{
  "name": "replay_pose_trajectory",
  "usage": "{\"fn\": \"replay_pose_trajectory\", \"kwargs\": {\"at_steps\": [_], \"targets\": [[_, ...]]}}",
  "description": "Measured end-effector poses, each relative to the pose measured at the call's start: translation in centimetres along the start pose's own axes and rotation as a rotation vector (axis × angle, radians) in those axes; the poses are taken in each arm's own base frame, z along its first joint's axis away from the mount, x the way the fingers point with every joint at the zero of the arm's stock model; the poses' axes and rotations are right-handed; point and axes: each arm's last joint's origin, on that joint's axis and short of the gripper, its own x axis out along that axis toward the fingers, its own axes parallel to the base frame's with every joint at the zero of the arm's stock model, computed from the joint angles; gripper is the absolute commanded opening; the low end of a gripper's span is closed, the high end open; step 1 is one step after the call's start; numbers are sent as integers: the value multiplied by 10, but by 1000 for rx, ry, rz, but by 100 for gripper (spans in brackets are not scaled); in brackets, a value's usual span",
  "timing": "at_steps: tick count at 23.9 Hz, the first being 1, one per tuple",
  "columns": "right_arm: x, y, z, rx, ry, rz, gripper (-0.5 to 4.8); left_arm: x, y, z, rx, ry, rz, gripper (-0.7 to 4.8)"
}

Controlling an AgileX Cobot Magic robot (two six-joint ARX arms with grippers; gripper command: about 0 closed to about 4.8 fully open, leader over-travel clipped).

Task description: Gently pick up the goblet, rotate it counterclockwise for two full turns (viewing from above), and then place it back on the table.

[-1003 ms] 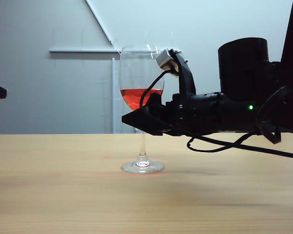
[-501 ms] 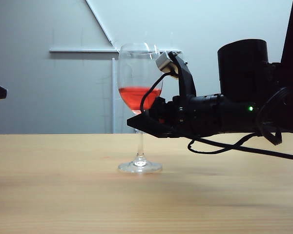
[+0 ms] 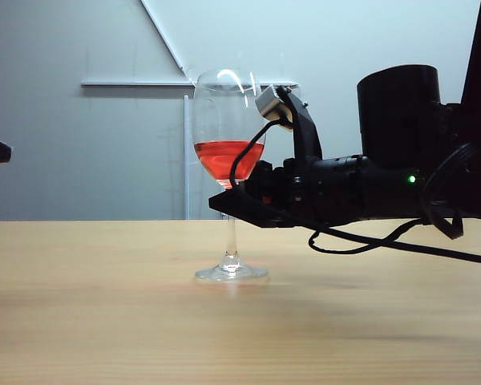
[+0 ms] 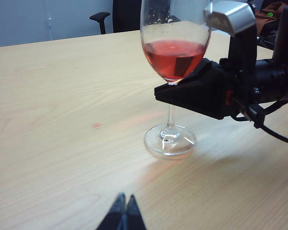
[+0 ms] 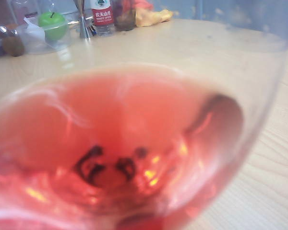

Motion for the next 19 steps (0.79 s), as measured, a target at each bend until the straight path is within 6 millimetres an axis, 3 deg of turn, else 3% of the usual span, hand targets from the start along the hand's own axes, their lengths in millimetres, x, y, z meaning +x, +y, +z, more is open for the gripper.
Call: {"fn": "replay_pose_trajectory", "kwargs": {"at_steps": [7,12,19], "targets": [[-1,0,6,119,-42,24,-8,-3,0,3,1,-48,-1,-5],[-5,-1,25,267,-93,45,-9,-3,0,3,1,-45,0,-5],[-10,0,40,396,-1,-32,-9,-3,0,3,1,-44,0,-5]]}}
